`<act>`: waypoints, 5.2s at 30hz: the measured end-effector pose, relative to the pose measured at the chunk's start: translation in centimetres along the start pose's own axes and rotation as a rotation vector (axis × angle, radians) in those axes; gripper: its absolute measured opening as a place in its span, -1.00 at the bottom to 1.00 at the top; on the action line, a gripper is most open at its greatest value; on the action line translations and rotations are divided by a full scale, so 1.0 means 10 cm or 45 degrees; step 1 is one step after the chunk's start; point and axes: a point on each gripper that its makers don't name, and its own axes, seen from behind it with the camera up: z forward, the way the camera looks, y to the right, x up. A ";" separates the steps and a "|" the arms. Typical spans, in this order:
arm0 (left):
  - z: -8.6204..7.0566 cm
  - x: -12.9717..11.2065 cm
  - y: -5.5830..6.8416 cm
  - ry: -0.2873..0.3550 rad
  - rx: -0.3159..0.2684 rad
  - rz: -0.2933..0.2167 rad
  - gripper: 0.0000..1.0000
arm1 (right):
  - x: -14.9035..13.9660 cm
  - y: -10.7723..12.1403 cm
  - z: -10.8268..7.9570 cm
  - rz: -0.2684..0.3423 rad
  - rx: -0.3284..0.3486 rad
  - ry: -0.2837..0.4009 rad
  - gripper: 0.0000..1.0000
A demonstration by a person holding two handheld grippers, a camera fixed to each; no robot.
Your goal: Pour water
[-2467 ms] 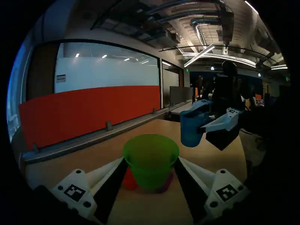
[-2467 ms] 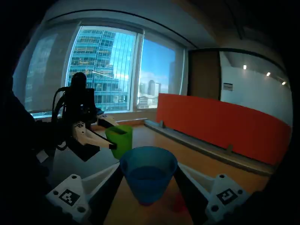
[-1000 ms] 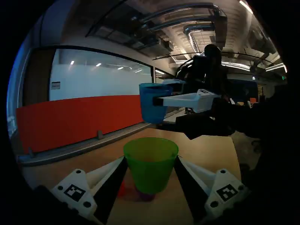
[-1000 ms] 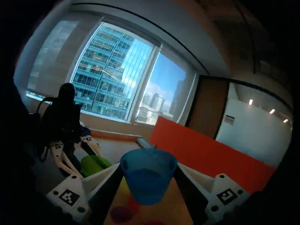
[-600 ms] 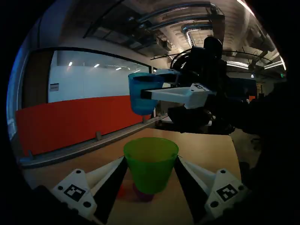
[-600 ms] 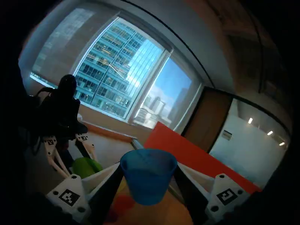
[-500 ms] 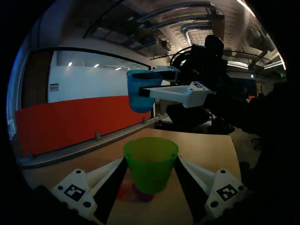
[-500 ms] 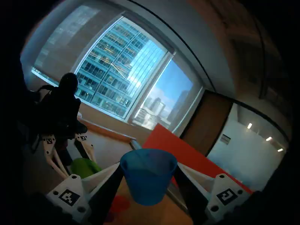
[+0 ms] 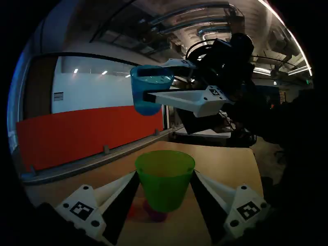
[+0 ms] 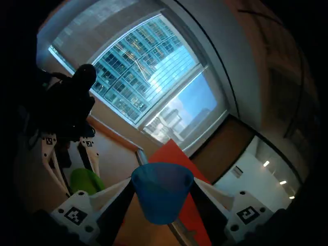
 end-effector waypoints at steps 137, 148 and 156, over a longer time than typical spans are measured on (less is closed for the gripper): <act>0.04 0.03 -0.02 0.023 0.012 -0.013 0.68 | 0.45 0.45 0.26 -1.039 -0.099 -0.063 0.81; 0.05 0.04 -0.05 0.031 0.016 -0.019 0.67 | 0.54 0.45 0.27 -1.114 -0.115 -0.051 0.82; 0.05 0.06 -0.06 0.036 0.021 -0.020 0.67 | 0.57 0.43 0.26 -1.089 -0.119 -0.039 0.81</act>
